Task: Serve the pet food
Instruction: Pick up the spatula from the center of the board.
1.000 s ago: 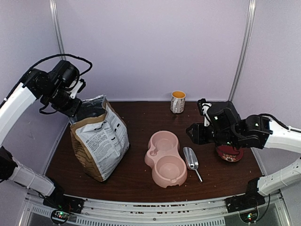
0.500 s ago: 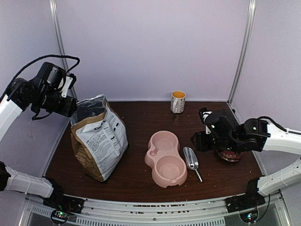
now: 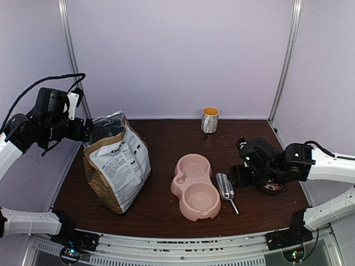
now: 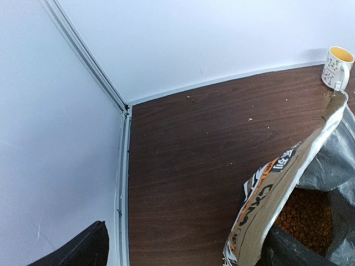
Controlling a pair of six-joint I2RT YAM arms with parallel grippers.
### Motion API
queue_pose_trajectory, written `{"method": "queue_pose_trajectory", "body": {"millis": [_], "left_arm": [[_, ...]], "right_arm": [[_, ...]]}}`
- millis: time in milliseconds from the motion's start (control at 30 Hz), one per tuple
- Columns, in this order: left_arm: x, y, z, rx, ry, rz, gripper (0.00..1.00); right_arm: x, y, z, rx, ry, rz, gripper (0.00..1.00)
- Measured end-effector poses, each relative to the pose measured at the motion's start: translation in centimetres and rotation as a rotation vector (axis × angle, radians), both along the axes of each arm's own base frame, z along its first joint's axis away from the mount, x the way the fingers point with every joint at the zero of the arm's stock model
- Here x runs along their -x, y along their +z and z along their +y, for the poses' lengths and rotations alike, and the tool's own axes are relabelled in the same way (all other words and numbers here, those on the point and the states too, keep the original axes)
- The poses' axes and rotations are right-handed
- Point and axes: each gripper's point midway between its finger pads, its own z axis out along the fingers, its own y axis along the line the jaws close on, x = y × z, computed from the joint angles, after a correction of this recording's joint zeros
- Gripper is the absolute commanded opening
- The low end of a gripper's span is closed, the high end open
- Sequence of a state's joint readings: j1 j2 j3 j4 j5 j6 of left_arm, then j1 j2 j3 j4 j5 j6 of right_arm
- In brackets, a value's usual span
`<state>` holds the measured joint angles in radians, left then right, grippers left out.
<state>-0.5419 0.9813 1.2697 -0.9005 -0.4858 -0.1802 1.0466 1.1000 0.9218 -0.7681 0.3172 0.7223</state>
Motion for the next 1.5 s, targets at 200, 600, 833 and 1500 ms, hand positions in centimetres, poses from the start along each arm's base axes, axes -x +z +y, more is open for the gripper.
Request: {"method": "queue_pose_trajectory", "body": {"millis": [200,600,833,1500], "left_arm": [[0.5,0.0,1.2,0.013,0.045,-0.078,0.98],[0.7,0.1,2.6,0.027,0.092,-0.128,0.97],[0.5,-0.1,3.2,0.027,0.117,-0.128,0.97],[0.4,-0.1,3.5,0.027,0.128,-0.128,0.96]], "right_arm": [[1.0,-4.0,0.5,0.062,0.018,0.115,0.68],[3.8,-11.6,-0.9,0.132,0.019,0.291,0.58],[4.7,-13.8,-0.8,0.122,0.028,0.33,0.52],[4.4,-16.1,0.6,0.074,0.043,0.322,0.01]]}}
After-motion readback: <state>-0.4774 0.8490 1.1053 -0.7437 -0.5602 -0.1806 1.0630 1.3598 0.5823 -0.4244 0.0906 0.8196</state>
